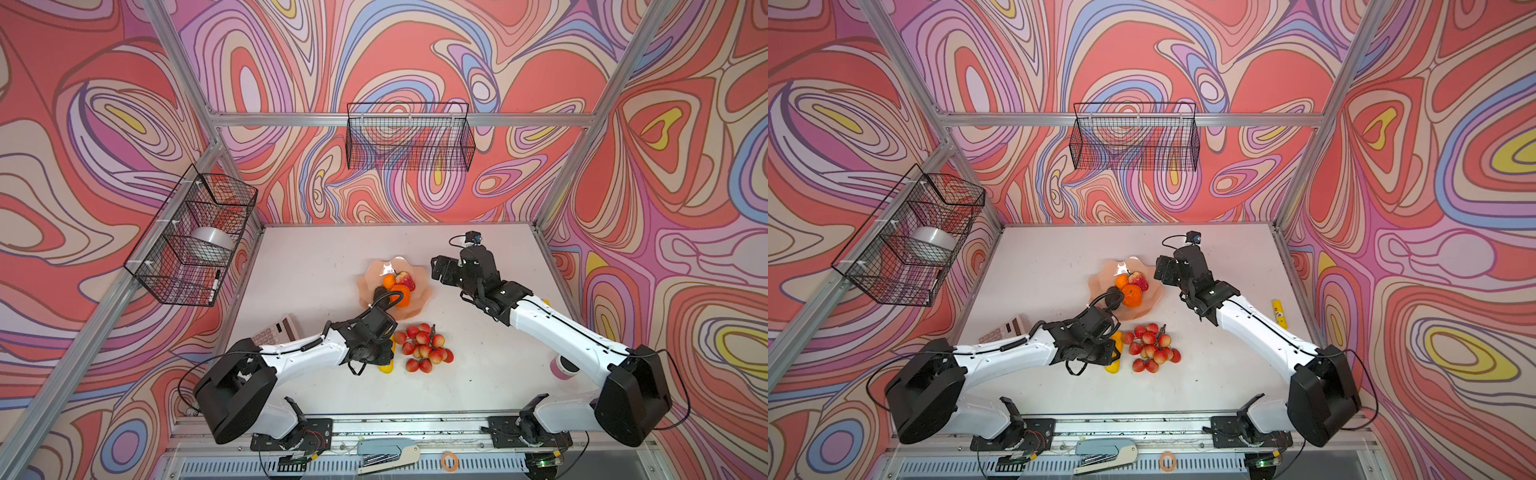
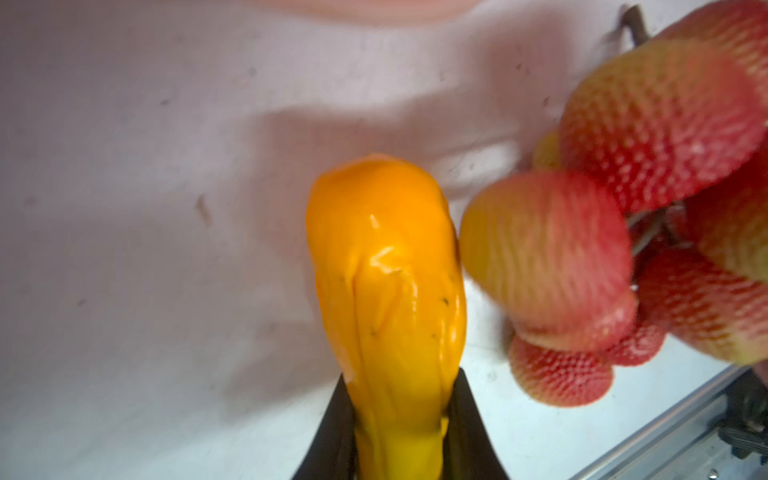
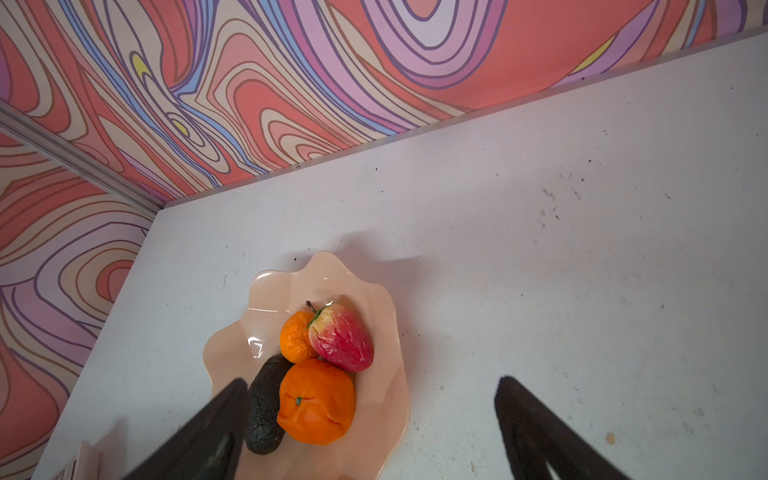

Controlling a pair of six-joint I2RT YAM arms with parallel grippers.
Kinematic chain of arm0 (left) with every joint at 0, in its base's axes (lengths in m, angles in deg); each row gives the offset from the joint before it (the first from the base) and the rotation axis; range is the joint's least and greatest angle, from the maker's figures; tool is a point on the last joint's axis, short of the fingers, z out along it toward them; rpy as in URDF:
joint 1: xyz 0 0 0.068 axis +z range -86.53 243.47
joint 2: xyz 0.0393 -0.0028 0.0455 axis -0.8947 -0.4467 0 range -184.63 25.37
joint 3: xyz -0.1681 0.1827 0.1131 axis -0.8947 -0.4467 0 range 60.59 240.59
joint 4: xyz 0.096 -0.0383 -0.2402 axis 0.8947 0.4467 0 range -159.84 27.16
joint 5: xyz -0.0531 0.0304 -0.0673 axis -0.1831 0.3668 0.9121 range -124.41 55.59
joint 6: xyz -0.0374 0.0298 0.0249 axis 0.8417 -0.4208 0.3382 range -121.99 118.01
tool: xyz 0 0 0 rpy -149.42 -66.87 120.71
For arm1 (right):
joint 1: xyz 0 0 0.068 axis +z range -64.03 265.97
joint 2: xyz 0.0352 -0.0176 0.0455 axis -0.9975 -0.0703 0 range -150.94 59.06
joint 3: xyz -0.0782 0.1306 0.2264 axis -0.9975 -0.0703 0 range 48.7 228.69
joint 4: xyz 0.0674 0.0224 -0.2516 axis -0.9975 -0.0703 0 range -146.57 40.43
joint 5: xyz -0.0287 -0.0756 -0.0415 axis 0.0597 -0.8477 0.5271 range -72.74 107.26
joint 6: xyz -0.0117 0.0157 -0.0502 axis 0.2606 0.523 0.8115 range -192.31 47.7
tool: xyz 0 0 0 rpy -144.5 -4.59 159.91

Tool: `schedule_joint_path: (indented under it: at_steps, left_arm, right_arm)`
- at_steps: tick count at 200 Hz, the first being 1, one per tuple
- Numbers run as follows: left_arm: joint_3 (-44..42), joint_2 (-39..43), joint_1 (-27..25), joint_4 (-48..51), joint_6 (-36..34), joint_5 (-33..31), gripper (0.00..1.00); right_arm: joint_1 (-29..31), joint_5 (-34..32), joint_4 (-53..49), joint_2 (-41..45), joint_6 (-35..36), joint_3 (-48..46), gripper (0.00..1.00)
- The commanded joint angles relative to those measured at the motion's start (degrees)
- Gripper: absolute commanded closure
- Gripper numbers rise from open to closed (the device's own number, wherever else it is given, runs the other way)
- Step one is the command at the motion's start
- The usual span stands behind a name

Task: Place and organize the fake fruits in the fruit bowl
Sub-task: 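Lower the yellow fruit into the bowl and open the left gripper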

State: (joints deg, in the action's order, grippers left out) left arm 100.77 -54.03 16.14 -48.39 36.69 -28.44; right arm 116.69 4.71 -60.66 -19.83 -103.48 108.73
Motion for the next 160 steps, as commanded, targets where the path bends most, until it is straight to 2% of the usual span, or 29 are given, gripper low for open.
schedule_joint_path:
  at_steps: [1,19,34,60,81,106,131,160]
  left_arm:
    - [-2.8,7.8,-0.1,8.3,3.0,-5.9,0.84]
    - [-2.5,15.3,0.0,14.1,2.7,-11.0,0.84]
    - [0.8,19.5,0.7,17.4,-0.4,-14.6,0.83]
    - [9.3,19.0,6.1,18.2,-10.0,-13.0,0.83]
    - [17.4,12.8,8.0,15.2,-19.2,-11.4,0.82]
    - [28.0,1.1,8.1,13.0,-27.9,-6.6,0.82]
    - [35.9,-9.6,8.1,11.7,-32.8,-1.9,0.82]
    - [42.6,-18.0,8.1,11.0,-36.4,0.4,0.82]
  right_arm:
    - [-0.4,0.6,1.1,-0.9,-0.3,-0.6,0.03]
    - [-0.5,1.3,1.4,-1.6,-0.7,-0.3,0.03]
    - [-0.5,1.7,1.7,-1.8,-1.0,-0.3,0.04]
    - [-0.6,2.0,1.6,-1.6,-1.3,-0.3,0.03]
    - [-1.4,2.9,1.7,0.1,-2.3,-1.4,0.03]
    - [-3.1,3.1,1.4,4.0,-4.1,-4.2,0.03]
    - [-4.3,1.5,0.2,9.2,-5.3,-7.1,0.03]
    - [-4.8,-0.5,-1.2,13.9,-6.0,-9.5,0.03]
